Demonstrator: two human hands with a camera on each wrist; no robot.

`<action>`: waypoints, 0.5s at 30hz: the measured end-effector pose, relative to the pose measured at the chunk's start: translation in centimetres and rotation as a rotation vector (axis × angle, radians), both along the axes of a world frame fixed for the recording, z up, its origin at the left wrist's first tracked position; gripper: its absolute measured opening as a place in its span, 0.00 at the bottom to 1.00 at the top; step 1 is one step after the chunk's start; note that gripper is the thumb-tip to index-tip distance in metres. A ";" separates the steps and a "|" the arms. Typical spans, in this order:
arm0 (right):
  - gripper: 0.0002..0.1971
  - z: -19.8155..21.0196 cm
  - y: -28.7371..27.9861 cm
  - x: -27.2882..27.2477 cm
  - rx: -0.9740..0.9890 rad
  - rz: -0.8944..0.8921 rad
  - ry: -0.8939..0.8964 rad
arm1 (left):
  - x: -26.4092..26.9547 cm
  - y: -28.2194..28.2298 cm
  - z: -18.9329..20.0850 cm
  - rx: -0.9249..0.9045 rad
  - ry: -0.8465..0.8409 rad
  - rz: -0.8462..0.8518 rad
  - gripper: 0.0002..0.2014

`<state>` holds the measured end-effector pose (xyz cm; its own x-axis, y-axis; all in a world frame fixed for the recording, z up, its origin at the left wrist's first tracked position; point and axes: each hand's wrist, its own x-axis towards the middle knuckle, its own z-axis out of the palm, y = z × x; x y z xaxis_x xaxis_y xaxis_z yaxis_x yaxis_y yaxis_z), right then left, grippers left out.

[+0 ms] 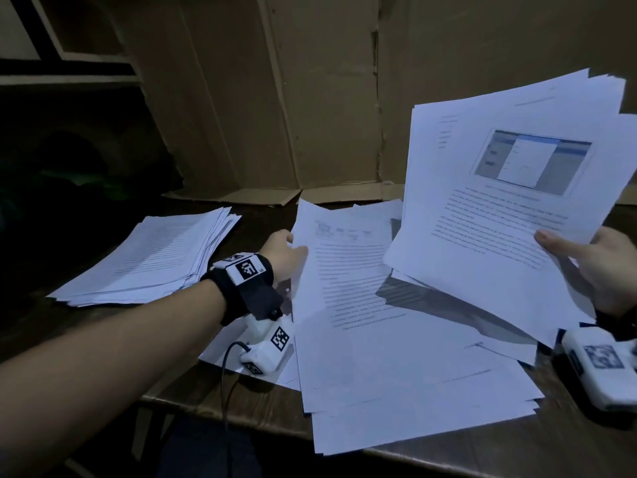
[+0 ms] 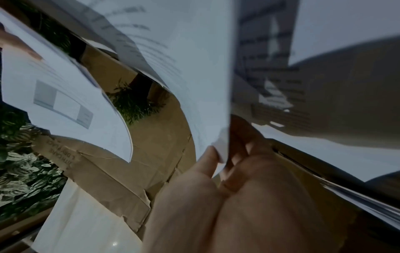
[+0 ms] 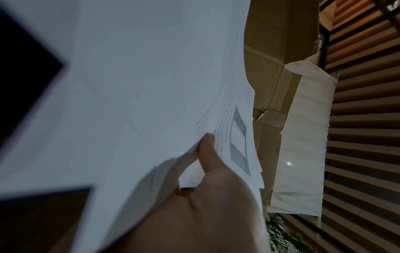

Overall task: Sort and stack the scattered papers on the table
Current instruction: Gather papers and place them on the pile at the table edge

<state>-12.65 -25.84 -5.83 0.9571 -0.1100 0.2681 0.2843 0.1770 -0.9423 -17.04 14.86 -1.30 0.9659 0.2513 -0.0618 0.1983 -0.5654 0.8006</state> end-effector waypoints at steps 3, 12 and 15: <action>0.15 -0.2 -0.4 0.2 0.014 -0.007 0.018 | 0.0 0.9 0.4 -0.093 -0.080 0.003 0.07; 0.21 -0.6 -1.0 0.5 0.083 -0.023 0.084 | -0.7 4.6 -0.4 -0.078 -0.076 0.162 0.12; 0.25 -0.8 -1.1 0.8 0.098 -0.017 0.108 | -1.0 5.8 -1.2 -0.008 0.018 0.214 0.21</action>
<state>-11.87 -26.93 -6.60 0.9776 -0.1469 0.1505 0.1855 0.2658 -0.9460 -18.05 20.62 -2.49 0.8894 0.4499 -0.0816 0.3276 -0.5026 0.8001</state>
